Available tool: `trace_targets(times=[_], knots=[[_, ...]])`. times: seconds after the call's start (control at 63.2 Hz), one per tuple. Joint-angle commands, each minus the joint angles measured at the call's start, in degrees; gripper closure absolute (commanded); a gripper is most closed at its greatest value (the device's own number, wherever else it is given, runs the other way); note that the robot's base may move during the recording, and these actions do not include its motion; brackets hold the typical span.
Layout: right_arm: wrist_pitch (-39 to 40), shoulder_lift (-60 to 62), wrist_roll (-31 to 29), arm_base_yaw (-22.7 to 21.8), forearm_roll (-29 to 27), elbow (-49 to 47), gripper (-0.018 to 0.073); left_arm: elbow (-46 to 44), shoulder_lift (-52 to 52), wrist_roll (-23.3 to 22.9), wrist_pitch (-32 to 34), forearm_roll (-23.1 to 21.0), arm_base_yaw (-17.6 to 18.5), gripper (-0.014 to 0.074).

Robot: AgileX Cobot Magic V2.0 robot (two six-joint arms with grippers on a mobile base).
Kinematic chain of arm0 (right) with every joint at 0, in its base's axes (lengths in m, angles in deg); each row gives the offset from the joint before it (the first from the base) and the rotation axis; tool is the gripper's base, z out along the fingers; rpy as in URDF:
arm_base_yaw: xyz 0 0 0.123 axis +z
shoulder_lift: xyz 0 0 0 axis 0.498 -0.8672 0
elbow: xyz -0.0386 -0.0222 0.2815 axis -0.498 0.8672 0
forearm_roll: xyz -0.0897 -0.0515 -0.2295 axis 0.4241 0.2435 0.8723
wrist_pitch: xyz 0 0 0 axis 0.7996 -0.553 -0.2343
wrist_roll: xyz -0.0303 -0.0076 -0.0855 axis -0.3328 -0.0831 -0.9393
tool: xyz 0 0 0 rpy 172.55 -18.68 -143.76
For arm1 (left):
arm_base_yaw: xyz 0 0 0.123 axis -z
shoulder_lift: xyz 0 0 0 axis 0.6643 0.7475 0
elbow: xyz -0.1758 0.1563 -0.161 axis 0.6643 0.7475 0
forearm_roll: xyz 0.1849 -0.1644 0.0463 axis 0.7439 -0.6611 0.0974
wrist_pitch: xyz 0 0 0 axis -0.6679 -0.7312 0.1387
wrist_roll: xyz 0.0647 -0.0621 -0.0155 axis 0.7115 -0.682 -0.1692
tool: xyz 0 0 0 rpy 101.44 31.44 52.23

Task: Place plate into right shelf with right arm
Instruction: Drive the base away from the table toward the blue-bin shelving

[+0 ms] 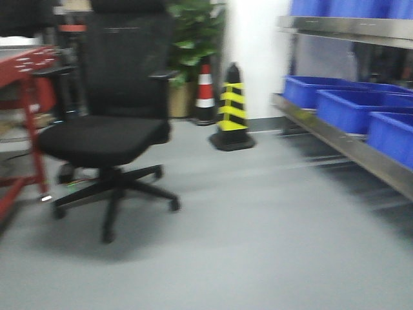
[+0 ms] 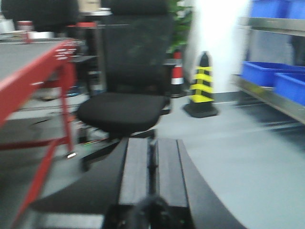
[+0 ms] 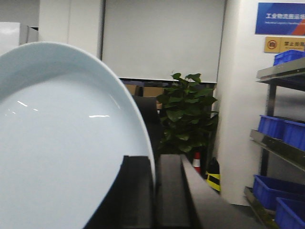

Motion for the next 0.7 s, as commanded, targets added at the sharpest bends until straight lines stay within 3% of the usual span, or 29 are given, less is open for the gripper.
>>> trace_targets(times=[0.0,0.68], knots=[[5.0,-0.9,-0.1,-0.1,0.8,-1.8,0.0508,0.5,-0.6,-0.1,4.7,-0.1,0.3,0.0643],[5.0,-0.9,-0.1,-0.1,0.8,-1.8,0.0508,0.5,-0.6,-0.1,4.7,-0.1,0.3,0.0643]])
